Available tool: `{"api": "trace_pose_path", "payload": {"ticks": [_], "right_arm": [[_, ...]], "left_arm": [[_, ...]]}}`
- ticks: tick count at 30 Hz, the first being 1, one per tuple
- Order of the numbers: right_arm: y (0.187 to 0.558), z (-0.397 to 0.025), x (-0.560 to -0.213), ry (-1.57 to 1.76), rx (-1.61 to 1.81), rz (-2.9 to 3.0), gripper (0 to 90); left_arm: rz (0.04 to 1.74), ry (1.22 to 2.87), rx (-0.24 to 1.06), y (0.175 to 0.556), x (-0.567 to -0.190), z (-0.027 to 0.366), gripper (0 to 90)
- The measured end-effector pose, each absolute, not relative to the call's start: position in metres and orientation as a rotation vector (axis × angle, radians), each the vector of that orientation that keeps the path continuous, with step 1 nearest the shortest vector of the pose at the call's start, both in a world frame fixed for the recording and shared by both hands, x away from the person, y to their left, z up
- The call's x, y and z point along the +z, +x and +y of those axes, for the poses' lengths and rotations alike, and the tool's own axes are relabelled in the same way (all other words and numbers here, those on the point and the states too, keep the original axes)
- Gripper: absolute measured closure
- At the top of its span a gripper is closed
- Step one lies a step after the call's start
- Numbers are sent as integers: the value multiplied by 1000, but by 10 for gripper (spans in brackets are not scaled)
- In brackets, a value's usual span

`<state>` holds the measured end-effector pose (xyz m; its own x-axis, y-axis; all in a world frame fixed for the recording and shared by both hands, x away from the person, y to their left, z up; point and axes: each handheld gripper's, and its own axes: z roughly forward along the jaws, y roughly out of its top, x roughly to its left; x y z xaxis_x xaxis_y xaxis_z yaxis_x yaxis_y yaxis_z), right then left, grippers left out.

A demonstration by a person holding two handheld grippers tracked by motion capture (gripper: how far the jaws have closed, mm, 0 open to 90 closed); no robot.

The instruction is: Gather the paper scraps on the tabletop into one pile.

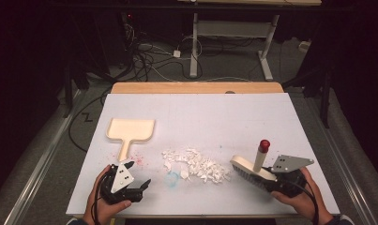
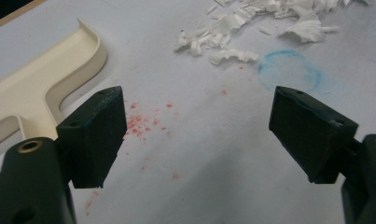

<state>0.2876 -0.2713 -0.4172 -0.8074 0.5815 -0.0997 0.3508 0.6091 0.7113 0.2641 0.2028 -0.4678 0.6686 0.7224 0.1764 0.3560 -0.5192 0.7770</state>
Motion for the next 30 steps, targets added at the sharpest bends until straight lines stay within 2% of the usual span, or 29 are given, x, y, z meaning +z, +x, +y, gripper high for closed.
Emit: {"api": "trace_pose_path", "payload": {"ticks": [11,17,21,30], "right_arm": [[296,-187,-425,728,1087,2529,680],[305,-160,-418,694,1116,2475,680],[305,-165,-410,683,1117,2422,679],[308,-207,-393,772,1169,2311,679]], "left_arm": [[827,2129,635,266,-467,204,182],[821,2129,636,264,-466,206,182],[830,2126,642,264,-466,207,182],[837,2126,645,263,-466,206,182]]}}
